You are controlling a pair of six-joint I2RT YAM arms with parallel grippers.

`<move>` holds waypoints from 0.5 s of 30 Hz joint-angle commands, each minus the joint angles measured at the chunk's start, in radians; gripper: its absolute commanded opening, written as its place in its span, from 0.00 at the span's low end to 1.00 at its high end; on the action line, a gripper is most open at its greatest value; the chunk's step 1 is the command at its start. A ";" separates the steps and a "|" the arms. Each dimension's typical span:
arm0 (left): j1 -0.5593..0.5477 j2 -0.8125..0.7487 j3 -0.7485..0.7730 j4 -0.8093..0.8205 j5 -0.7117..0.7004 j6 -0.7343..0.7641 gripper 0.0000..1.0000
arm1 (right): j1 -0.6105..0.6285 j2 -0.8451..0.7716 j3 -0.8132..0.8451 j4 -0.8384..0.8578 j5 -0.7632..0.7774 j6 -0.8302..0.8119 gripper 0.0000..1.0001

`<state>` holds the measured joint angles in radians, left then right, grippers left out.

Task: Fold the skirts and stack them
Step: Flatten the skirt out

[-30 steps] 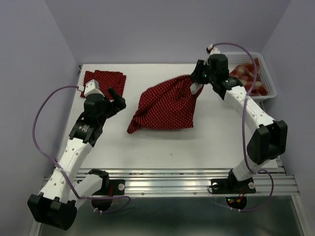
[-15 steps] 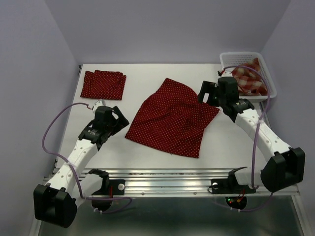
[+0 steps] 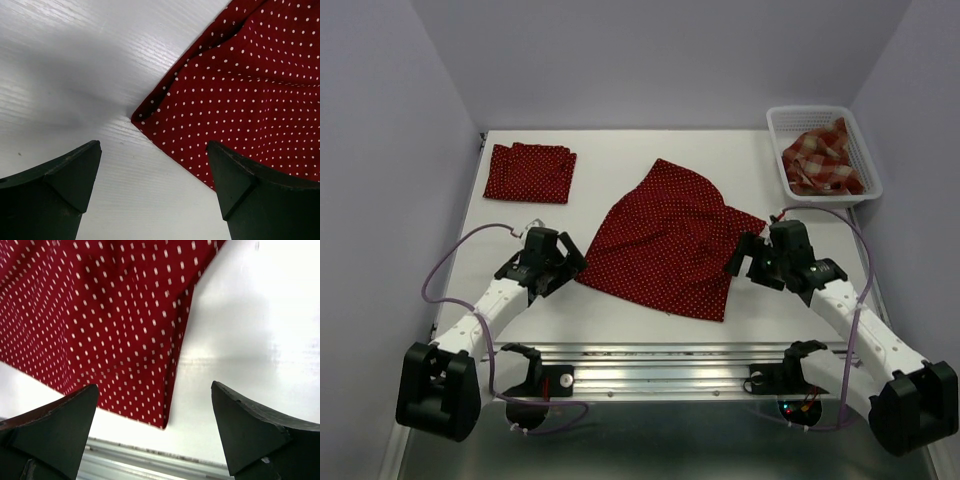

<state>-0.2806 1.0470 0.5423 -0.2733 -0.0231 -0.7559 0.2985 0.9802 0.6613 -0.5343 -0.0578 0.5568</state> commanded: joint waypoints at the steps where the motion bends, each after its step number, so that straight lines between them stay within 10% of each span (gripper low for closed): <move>1: -0.006 0.039 -0.030 0.100 0.069 0.017 0.99 | 0.005 -0.060 -0.045 -0.069 -0.114 0.060 1.00; 11: -0.005 0.208 -0.045 0.178 0.080 0.021 0.85 | 0.139 -0.017 -0.104 -0.089 -0.097 0.144 1.00; 15: -0.006 0.263 -0.045 0.218 0.113 0.032 0.58 | 0.174 -0.003 -0.123 -0.079 -0.099 0.173 1.00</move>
<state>-0.2806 1.2514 0.5133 -0.0608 0.0578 -0.7433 0.4412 0.9703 0.5541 -0.6212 -0.1677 0.6830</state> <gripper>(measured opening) 0.648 0.995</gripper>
